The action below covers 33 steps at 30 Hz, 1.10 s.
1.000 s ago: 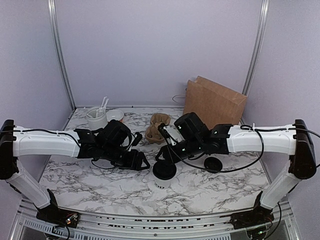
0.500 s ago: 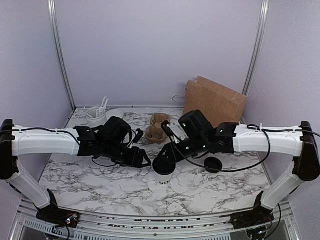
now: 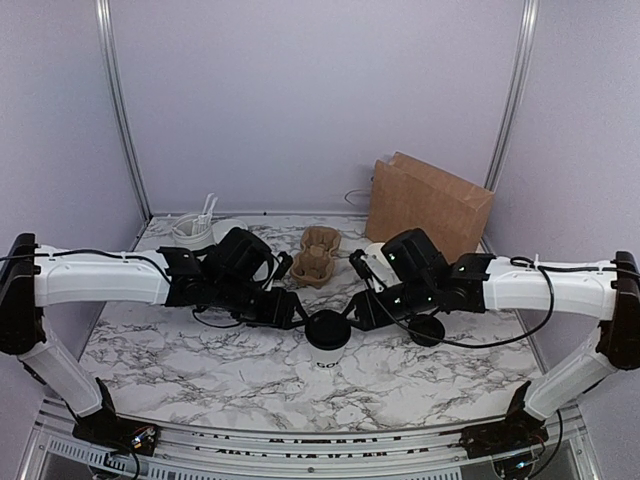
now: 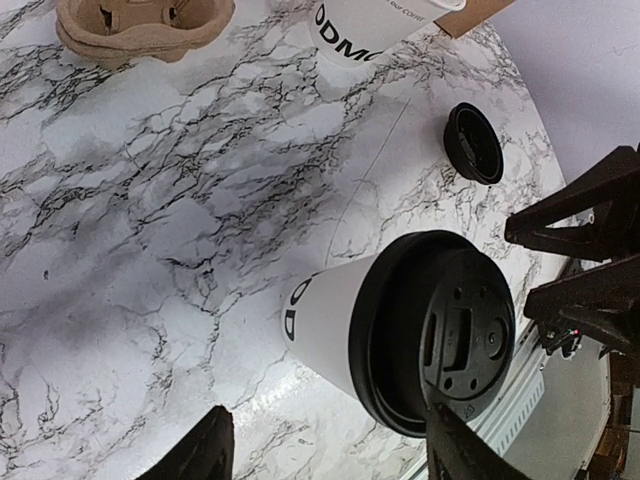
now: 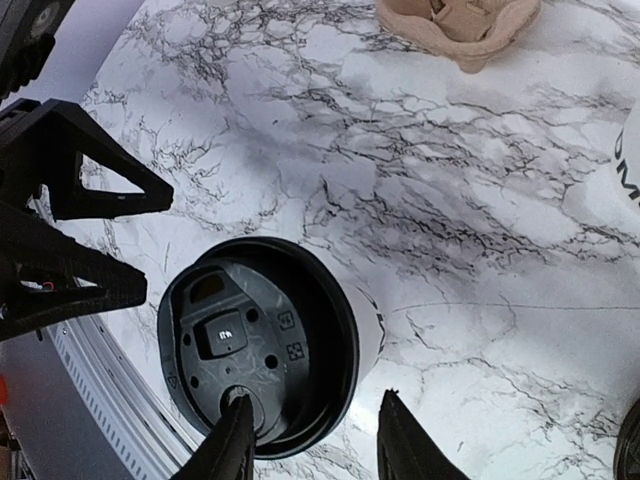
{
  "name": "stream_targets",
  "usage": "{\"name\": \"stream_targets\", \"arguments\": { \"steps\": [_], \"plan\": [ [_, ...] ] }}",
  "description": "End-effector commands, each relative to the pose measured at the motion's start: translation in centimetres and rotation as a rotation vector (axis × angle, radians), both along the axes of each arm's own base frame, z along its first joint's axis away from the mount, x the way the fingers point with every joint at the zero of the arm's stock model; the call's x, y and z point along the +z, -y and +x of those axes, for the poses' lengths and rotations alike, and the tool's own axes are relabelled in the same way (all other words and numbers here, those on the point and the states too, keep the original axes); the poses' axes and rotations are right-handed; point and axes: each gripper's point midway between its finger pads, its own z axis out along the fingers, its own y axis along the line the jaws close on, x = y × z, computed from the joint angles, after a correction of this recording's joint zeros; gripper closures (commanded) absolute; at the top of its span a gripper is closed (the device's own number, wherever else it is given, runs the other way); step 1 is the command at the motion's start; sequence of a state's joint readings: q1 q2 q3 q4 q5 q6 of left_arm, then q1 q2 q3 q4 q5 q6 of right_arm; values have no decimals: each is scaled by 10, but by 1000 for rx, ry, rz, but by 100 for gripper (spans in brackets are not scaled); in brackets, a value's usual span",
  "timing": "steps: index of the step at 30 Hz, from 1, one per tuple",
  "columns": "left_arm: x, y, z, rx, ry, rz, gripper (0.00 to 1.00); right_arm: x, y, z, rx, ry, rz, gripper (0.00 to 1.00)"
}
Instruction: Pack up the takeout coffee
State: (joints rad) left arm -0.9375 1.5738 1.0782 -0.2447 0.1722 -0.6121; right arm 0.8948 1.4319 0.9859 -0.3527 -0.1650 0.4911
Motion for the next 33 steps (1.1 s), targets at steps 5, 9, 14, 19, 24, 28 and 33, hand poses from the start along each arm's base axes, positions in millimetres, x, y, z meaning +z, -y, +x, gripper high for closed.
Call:
{"name": "stream_targets", "arguments": {
  "steps": [5,9,14,19,24,28,33],
  "plan": [
    [-1,6,16,-10,11,13,34,7,12,3,-68,-17,73,61],
    [-6,8,18,-15,1,20,34,4,13,4,-82,-27,83,61],
    [-8,8,21,-13,-3,17,34,0,12,2,-78,-43,89,62],
    [-9,10,22,-18,-5,12,34,-5,12,1,-81,-55,87,62],
    [-12,11,21,-23,-12,11,34,-8,15,2,-96,-54,77,62],
    [-15,11,21,-25,-18,13,34,-10,14,3,-96,-57,76,63],
    [-17,11,20,-28,-24,16,34,-16,13,2,-95,-67,72,63]
  ]
}}
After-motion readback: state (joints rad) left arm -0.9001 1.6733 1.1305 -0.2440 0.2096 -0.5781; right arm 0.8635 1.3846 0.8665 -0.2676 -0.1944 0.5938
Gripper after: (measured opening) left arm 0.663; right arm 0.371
